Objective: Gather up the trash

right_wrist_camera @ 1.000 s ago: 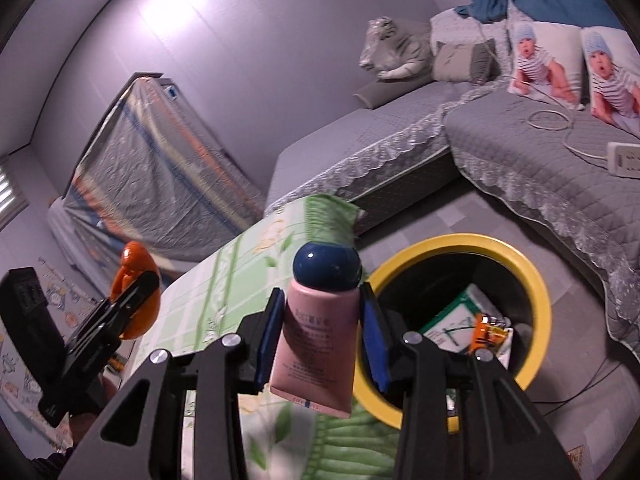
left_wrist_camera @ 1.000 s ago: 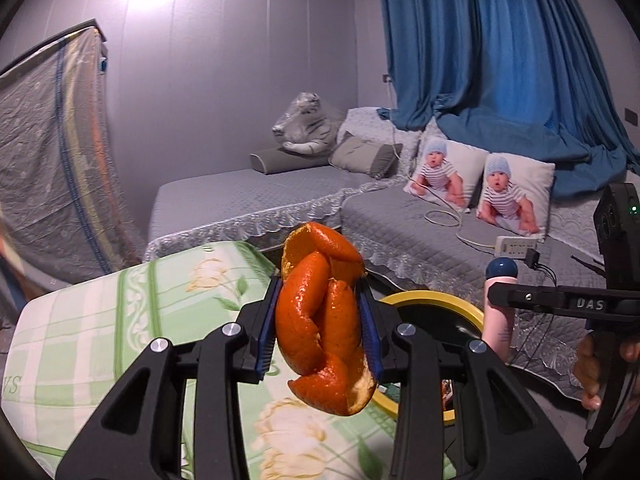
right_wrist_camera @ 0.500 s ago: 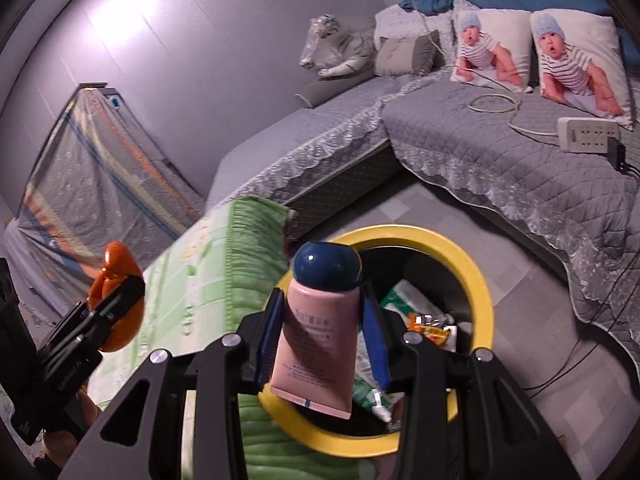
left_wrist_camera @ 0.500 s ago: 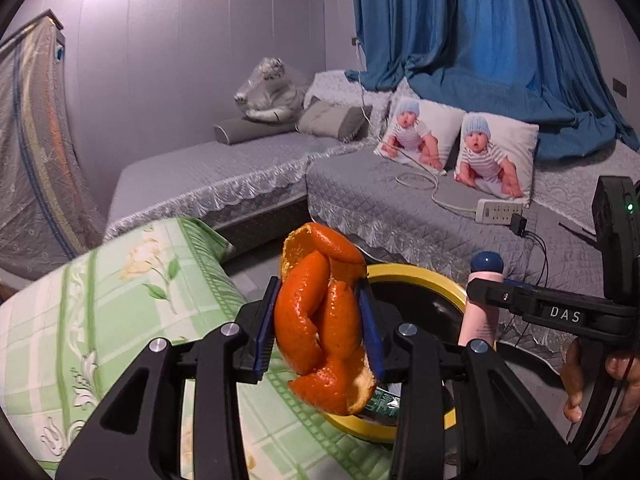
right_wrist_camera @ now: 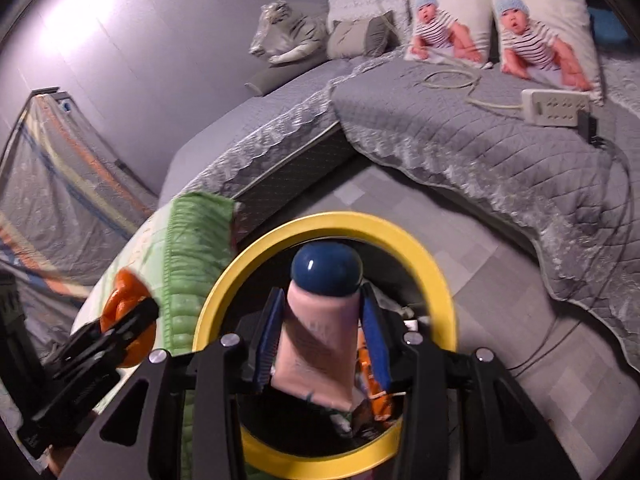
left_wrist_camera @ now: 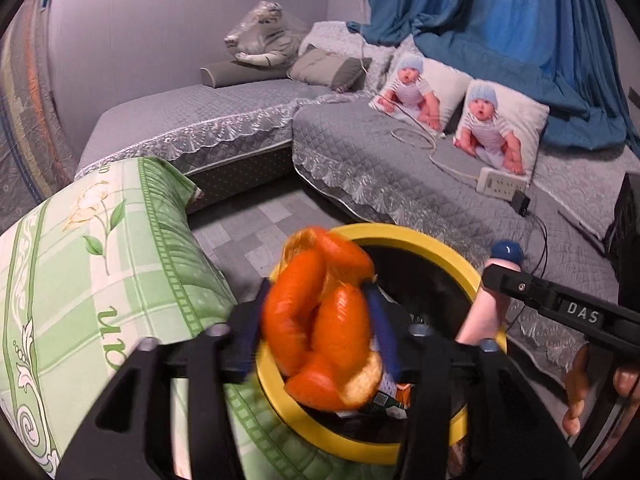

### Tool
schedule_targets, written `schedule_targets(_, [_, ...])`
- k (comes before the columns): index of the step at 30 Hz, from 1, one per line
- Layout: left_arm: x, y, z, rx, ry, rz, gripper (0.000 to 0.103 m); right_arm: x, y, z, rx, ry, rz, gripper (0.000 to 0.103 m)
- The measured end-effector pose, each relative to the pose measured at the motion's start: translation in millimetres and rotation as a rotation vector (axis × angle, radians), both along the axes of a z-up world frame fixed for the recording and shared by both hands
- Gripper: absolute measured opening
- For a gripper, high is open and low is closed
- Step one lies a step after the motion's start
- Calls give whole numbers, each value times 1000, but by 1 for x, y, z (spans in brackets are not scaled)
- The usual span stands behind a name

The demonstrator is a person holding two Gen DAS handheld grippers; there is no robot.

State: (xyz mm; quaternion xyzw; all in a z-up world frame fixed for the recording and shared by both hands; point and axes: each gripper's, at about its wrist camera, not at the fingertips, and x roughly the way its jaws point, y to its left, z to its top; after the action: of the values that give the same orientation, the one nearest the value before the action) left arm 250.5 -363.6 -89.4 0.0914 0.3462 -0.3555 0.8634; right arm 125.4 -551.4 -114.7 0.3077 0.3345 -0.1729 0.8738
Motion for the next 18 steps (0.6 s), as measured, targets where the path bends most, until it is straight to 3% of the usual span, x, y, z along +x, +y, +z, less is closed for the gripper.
schedule_targets(1, [-1, 4, 3, -12, -6, 10, 72, -2, -1, 1, -1, -1, -13, 51])
schedule_targets(2, [-2, 11, 7, -26, -20, 26, 78, -4, -2, 3, -5, -7, -26, 54])
schedule_targets(5, [-5, 33, 17, -62, -36, 55, 86, -10, 0, 11, -53, 0, -61, 60])
schedule_targets(7, [-7, 51, 27, -72, -69, 98, 93, -14, 5, 15, -87, 9, -89, 72])
schedule_targets(11, [-20, 101, 47, -109, -158, 177, 95, -18, 26, 25, -198, 15, -131, 94])
schedule_targets(15, [-40, 159, 71, -155, -258, 263, 95, -20, 50, 32, -310, 28, -163, 95])
schedule_targets(18, [-61, 214, 86, -178, -319, 321, 95, -29, 86, 44, -367, -32, -131, 95])
